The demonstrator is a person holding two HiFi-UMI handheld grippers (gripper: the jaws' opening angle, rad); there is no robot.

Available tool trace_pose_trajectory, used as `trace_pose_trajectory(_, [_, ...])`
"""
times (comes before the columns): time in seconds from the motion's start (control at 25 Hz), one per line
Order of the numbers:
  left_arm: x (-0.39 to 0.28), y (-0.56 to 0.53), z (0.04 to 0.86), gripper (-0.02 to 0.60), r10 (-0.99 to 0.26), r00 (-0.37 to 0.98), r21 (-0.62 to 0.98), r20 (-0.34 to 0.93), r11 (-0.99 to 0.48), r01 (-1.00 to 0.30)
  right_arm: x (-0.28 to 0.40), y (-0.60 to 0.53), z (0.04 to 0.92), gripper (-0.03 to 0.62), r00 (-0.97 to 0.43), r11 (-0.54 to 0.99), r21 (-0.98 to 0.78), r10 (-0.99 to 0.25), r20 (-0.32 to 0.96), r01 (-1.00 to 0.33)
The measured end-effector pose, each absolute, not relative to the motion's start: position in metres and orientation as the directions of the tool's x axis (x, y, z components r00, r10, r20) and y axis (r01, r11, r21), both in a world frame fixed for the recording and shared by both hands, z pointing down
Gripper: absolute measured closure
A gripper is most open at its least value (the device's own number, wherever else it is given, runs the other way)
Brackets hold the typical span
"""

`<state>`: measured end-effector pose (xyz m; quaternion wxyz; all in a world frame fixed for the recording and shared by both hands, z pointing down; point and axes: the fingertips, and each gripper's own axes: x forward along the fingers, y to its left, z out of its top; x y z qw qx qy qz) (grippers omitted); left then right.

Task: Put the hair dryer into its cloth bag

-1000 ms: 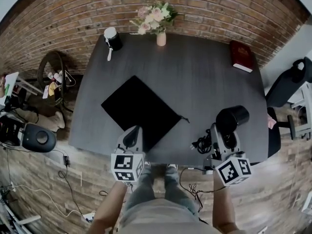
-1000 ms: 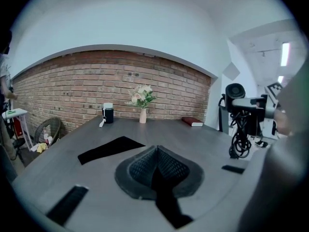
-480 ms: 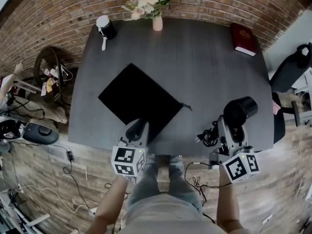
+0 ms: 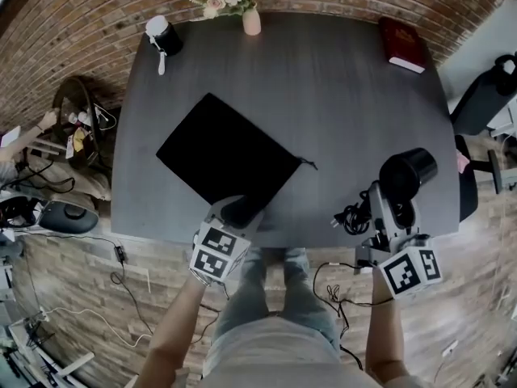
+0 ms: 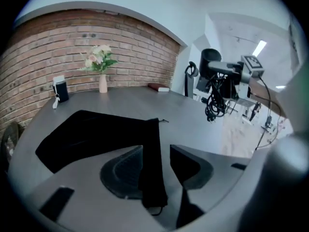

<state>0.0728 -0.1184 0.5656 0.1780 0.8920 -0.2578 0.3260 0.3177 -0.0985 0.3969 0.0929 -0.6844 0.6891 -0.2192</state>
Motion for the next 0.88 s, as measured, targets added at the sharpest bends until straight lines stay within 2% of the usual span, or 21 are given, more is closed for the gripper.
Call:
trace_pose_trajectory(0.16, [0.077, -0.109, 0.590, 0.410, -0.277, 0.607, 0.112, 0.745, -0.845, -0.523, 0.320, -0.094, 0.400, 0.310, -0.059, -0.030, -0.430, -0.980, 0.191, -0.902])
trace_pose_trajectory(0.4, [0.072, -0.105, 0.614, 0.416, -0.251, 0.551, 0.111, 0.796, -0.835, -0.540, 0.322, -0.089, 0.400, 0.310, -0.076, -0.023, -0.440, -0.976, 0.206, -0.898])
trace_pose_trajectory(0.52, [0.069, -0.104, 0.619, 0.464, -0.246, 0.546, 0.126, 0.801, -0.822, -0.556, 0.324, -0.086, 0.401, 0.310, -0.083, -0.019, -0.440, -0.974, 0.212, -0.898])
trace_pose_trajectory(0.72, [0.068, -0.103, 0.626, 0.469, -0.236, 0.540, 0.143, 0.808, -0.811, -0.567, 0.323, -0.085, 0.404, 0.310, -0.095, -0.013, -0.433, -0.969, 0.228, -0.901])
trace_pose_trajectory(0.88, [0.066, -0.104, 0.625, 0.518, -0.224, 0.544, 0.181, 0.809, -0.784, -0.593, 0.319, -0.086, 0.405, 0.310, -0.107, -0.005, -0.432, -0.966, 0.234, -0.902])
